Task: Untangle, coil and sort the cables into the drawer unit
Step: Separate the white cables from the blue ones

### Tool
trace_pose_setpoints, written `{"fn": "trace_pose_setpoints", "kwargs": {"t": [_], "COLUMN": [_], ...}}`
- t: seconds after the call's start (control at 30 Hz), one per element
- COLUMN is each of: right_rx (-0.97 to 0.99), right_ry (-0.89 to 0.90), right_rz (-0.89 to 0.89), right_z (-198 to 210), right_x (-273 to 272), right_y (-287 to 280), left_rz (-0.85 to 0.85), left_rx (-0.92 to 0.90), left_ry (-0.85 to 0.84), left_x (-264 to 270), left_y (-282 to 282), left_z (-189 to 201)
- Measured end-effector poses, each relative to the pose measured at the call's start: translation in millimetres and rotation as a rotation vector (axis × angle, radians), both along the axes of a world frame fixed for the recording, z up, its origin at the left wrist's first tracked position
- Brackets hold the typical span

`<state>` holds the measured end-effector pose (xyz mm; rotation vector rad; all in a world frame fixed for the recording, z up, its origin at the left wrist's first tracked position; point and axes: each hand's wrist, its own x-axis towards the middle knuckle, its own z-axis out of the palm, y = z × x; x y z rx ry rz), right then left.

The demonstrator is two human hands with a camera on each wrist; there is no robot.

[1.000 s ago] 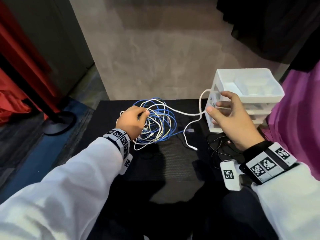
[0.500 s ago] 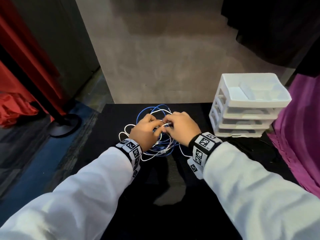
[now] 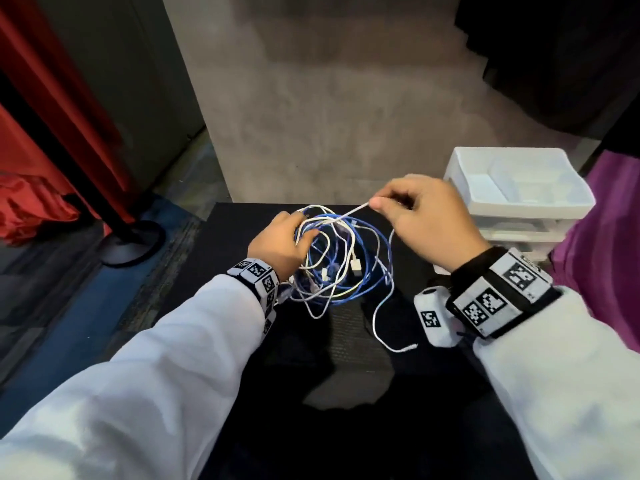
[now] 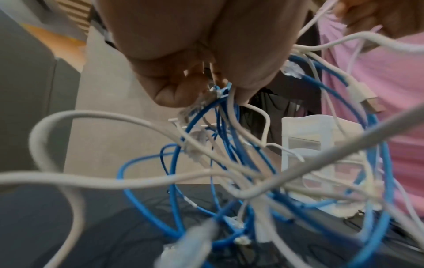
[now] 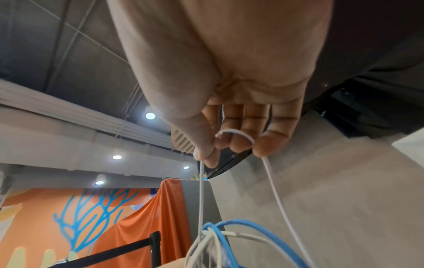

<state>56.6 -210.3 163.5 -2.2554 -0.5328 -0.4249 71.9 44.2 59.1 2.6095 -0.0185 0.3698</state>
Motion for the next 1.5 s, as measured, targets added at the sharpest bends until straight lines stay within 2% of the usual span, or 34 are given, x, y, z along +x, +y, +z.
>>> {"fn": "trace_pose_setpoints", "kwargs": {"t": [0.17, 0.33, 0.5, 0.53, 0.63, 0.73, 0.8, 0.87, 1.0, 1.13, 1.2, 1.27, 1.33, 1.4, 1.5], "right_rx": [0.065, 0.138, -0.118, -0.118, 0.006, 0.269, 0.254, 0.235, 0.448, 0.389, 0.389, 0.414, 0.44, 0.482, 0.574], "right_ry": [0.026, -0.004, 0.113, 0.115, 0.053, -0.045, -0.008, 0.023, -0.014, 0.048, 0.075, 0.11, 0.133, 0.153, 0.175], "right_rz": [-0.038, -0.084, -0.061, -0.054, -0.072, -0.1, -0.055, -0.036, -0.061, 0.014, 0.017, 0.027, 0.05, 0.064, 0.087], "right_z": [-12, -14, -28, -28, -18, -5, -1, 2, 25, 23, 21, 22, 23, 26, 37], "right_x": [-4, -1, 8, 9, 14, 14, 7, 1, 5, 0, -4, -8, -10, -12, -16], "right_y": [-8, -12, -21, -22, -26, -27, -25, -27, -37, -33, -32, -30, -28, -22, -14], "left_rz": [0.027, -0.104, -0.137, -0.139, -0.069, 0.108, 0.24, 0.308, 0.362, 0.362, 0.386, 0.351, 0.176, -0.01, -0.15], "left_rx": [-0.096, -0.556, -0.865, -0.851, -0.656, -0.43, -0.3, -0.262, -0.242, -0.17, -0.1, -0.143, -0.36, -0.587, -0.706], "left_ry": [0.066, 0.183, 0.32, 0.342, 0.353, 0.31, 0.329, 0.353, 0.365, 0.378, 0.299, 0.063, -0.169, -0.181, 0.013], "left_x": [-3, -6, -10, -11, -8, -2, -3, -4, -5, -9, -14, -22, -31, -42, -52], "left_y": [3, 13, 25, 27, 34, 50, 60, 65, 69, 61, 50, 32, 2, -35, -83], "left_z": [-9, -13, -12, -9, -16, -31, -41, -47, -53, -43, -31, -17, -3, 2, -15]}}
